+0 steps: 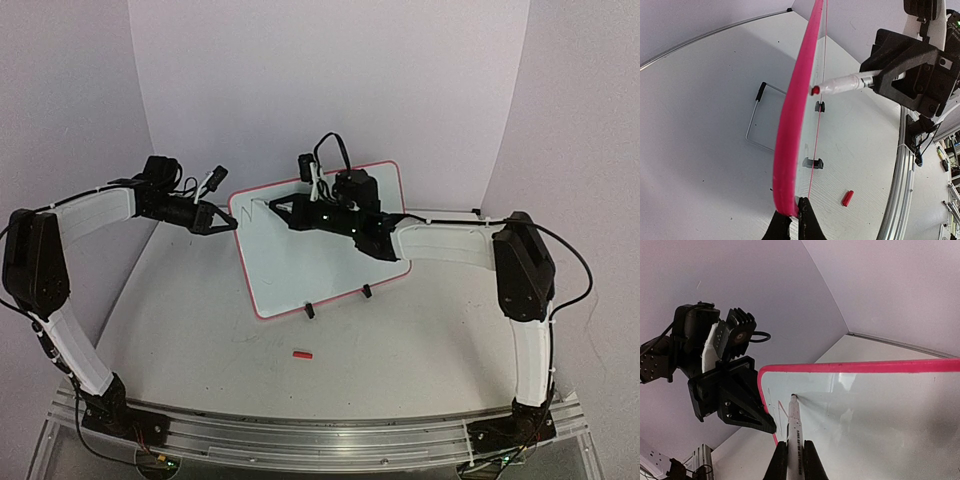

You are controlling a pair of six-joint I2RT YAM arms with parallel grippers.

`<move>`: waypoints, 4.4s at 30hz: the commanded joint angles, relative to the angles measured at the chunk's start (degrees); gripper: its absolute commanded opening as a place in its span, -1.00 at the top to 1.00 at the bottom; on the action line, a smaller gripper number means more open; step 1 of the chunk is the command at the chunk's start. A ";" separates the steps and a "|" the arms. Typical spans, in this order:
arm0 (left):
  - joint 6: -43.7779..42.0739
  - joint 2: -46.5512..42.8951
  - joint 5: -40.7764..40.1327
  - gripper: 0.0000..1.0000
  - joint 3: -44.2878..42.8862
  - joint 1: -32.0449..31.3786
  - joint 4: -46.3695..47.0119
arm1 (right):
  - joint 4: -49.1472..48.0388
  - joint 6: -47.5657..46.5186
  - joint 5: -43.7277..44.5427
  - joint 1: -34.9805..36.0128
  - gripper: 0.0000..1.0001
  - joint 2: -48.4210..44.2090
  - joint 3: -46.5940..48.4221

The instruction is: Write a sentence on the whiteboard

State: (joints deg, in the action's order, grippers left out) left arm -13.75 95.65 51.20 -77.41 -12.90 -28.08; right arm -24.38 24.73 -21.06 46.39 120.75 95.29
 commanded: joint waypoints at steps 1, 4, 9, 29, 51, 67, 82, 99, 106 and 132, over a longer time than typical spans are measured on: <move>-4.51 -2.47 -2.14 1.00 0.60 -0.30 -0.59 | -0.63 0.18 3.03 -0.98 1.00 0.63 3.09; -4.49 -2.46 -2.14 1.00 0.58 -0.27 -0.61 | -0.66 0.24 2.65 -1.02 1.00 0.94 3.45; -4.51 -2.56 -2.18 1.00 0.60 -0.28 -0.65 | -0.63 0.29 0.97 -1.10 1.00 1.23 3.58; -4.29 -2.56 -2.62 1.00 0.68 -0.37 -0.60 | -2.48 -0.92 -15.95 -1.80 1.00 -13.51 -8.07; -4.58 -2.17 -2.74 1.00 0.60 -1.08 -1.17 | 4.38 -4.71 -14.83 -3.36 1.00 -7.31 -4.84; -4.86 -2.04 -3.01 1.00 0.51 -1.51 -1.36 | 5.22 -3.31 -8.41 -3.41 1.00 -2.90 -0.72; -4.93 -1.89 -3.01 1.00 0.42 -1.63 -1.52 | 7.10 -3.60 -9.29 -3.36 1.00 0.41 3.06; -5.00 -1.78 -3.17 1.00 0.42 -1.79 -1.59 | 7.59 -4.73 -6.25 -3.23 1.00 -3.45 -5.04; -5.05 -2.04 -3.19 1.00 0.41 -1.91 -1.59 | 6.44 -4.87 -2.42 -3.23 1.00 -5.40 -4.99; -5.19 -2.26 -3.28 1.00 0.42 -2.17 -1.75 | 4.23 -3.92 -1.55 -3.30 1.00 -4.25 -1.11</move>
State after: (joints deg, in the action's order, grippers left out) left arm -14.57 94.87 50.28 -77.10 -13.67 -28.58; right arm -18.13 20.67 -25.81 44.01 117.19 91.85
